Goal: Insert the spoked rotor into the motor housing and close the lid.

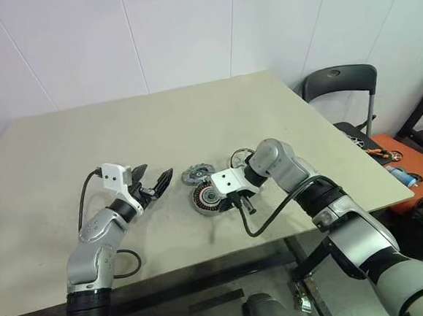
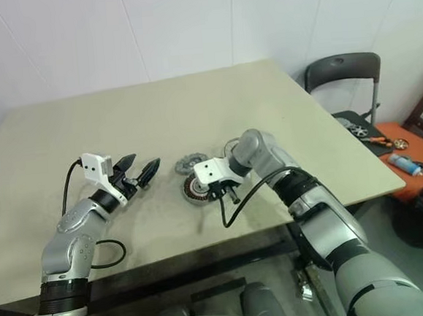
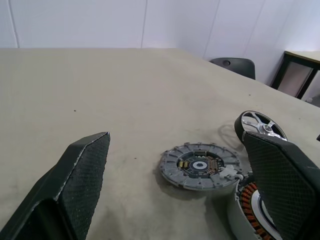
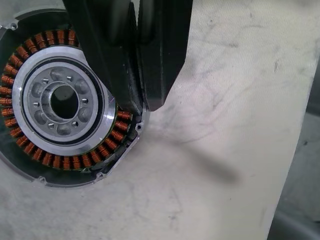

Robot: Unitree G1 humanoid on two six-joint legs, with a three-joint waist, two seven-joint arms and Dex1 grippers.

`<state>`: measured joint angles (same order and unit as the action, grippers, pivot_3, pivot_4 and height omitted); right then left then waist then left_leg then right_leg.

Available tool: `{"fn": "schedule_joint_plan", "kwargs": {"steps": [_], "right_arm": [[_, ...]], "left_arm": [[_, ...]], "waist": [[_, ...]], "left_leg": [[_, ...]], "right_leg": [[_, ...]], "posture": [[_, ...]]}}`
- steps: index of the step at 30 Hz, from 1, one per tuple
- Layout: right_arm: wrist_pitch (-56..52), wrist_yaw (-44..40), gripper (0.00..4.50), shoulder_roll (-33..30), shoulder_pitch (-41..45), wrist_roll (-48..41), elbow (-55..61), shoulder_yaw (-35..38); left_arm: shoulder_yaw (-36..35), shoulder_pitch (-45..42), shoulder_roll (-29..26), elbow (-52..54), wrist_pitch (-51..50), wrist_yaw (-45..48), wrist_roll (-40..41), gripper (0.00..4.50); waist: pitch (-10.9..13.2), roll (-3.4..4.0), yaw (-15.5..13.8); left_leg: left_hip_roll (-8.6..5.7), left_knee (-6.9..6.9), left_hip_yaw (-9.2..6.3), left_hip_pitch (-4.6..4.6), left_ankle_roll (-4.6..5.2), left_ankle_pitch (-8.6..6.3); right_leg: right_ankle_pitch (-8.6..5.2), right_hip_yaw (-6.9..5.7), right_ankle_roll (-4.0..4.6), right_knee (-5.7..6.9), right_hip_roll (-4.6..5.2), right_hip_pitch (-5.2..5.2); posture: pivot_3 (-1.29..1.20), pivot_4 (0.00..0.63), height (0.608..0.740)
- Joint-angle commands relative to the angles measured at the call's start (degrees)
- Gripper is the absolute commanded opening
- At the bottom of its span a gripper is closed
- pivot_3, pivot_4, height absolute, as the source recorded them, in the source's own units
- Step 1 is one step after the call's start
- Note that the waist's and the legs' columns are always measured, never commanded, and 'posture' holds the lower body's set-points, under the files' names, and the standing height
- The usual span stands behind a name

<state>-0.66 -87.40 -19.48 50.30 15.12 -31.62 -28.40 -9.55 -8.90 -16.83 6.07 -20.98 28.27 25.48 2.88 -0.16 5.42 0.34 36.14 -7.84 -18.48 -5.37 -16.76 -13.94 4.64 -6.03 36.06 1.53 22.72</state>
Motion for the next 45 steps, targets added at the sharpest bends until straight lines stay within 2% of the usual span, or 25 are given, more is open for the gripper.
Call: {"fn": "schedule_joint_plan", "kwargs": {"steps": [1,3,10,18,21,24,27,30,33,36,40,45], "right_arm": [[0.5,0.0,0.98,0.0,0.6,-0.7,0.7,-0.8],[-3.5,-1.0,1.63,0.4,1.3,-0.9,0.8,-1.0],[-8.1,-4.8,1.63,-1.4,1.4,-4.9,7.0,0.2],[-19.5,-3.6,1.63,-7.8,0.3,-12.7,18.7,5.7],[-23.9,3.4,1.63,-8.3,-1.5,-14.3,20.5,10.1],[-24.2,19.3,1.63,-4.4,-4.5,-13.9,20.9,16.6],[-26.0,33.6,1.63,0.4,-7.8,-14.5,23.1,22.9],[-28.6,43.0,1.63,4.4,-12.3,-15.8,28.5,27.1],[-29.3,47.3,1.63,5.5,-16.8,-15.5,32.8,26.7],[-30.7,50.9,1.63,6.9,-20.4,-15.7,37.3,25.3],[-31.5,55.1,1.63,8.2,-20.8,-16.1,38.4,25.8],[-29.2,61.5,1.63,9.3,-19.1,-16.0,37.1,27.5]], "left_arm": [[0.0,-0.5,-1.0,1.9,-0.5,1.4,1.1,4.5],[-0.4,-0.3,-1.5,2.8,-1.3,2.7,2.6,4.5],[-3.6,-1.9,-4.5,2.3,-3.9,6.0,6.9,4.5],[-9.6,-4.6,-15.1,2.1,-10.3,11.2,13.5,4.5],[-10.5,-4.4,-20.7,0.6,-11.5,17.0,14.6,4.5],[-5.8,-2.2,-23.8,-3.7,-3.3,20.0,5.4,4.5],[-4.0,-2.5,-23.3,-5.1,-0.5,20.0,2.7,4.5],[-3.9,-2.8,-21.3,-7.3,0.8,18.8,1.7,4.5],[-3.5,-3.4,-18.8,-11.0,5.3,16.9,-0.9,4.5],[-1.6,-3.3,-15.1,-16.6,11.6,16.0,-4.3,4.5],[0.2,-4.9,-11.8,-23.6,16.9,15.2,-7.6,4.5],[3.2,-5.6,-8.5,-27.3,20.0,14.3,-10.8,4.5]], "waist": [[0.0,0.0,0.0],[0.0,-0.01,0.1],[0.0,-0.01,-0.1],[0.1,-0.05,0.0],[0.2,-0.15,0.0],[0.2,-0.08,0.1],[0.2,-0.08,-0.1],[0.2,-0.09,-0.7],[0.2,-0.08,-1.4],[0.2,-0.07,-1.8],[0.2,-0.08,-1.8],[0.2,-0.08,-1.9]], "left_leg": [[0.0,0.0,0.0,0.0,0.0,0.0],[0.0,-0.01,0.0,-0.01,0.0,0.0],[0.0,-0.01,-0.01,0.0,0.0,0.0],[0.0,-0.07,-0.01,-0.1,-0.01,-0.01],[0.0,-0.06,-0.01,-0.1,-0.01,-0.01],[0.0,-0.12,0.03,-0.08,-0.01,-0.01],[0.0,-0.13,0.07,-0.09,-0.01,-0.01],[0.01,-0.11,0.04,-0.41,-0.01,-0.01],[0.01,-0.05,0.03,-0.85,-0.01,0.0],[0.01,-0.11,0.04,-0.87,-0.01,0.0],[0.0,0.02,0.06,-0.87,-0.01,0.0],[0.01,0.03,0.05,-0.8,0.0,0.0]], "right_leg": [[0.0,0.0,0.0,-0.01,0.01,0.0],[0.0,0.0,0.0,-0.01,0.0,0.0],[-0.02,-0.01,-0.01,0.0,0.0,0.0],[-0.06,-0.02,-0.05,-0.04,0.02,0.09],[-0.16,-0.03,0.08,-0.03,0.01,0.1],[-0.19,-0.02,0.13,-0.04,0.01,0.12],[-0.19,0.01,0.15,-0.02,0.01,0.16],[-0.13,0.01,0.13,0.0,0.02,0.41],[0.09,0.02,0.23,0.02,0.02,0.84],[0.09,0.0,0.24,-0.04,0.03,0.85],[0.09,0.01,0.23,-0.02,0.03,0.81],[0.05,0.0,0.17,0.01,0.01,0.73]], "posture": [[0.0,0.0,0.74],[0.0,0.0,0.74],[0.0,0.0,0.74],[0.0,0.0,0.74],[0.0,0.0,0.74],[0.0,0.0,0.74],[0.0,0.0,0.74],[0.0,0.0,0.74],[0.0,0.0,0.74],[0.0,0.0,0.74],[0.0,0.0,0.74],[0.0,0.0,0.74]]}}
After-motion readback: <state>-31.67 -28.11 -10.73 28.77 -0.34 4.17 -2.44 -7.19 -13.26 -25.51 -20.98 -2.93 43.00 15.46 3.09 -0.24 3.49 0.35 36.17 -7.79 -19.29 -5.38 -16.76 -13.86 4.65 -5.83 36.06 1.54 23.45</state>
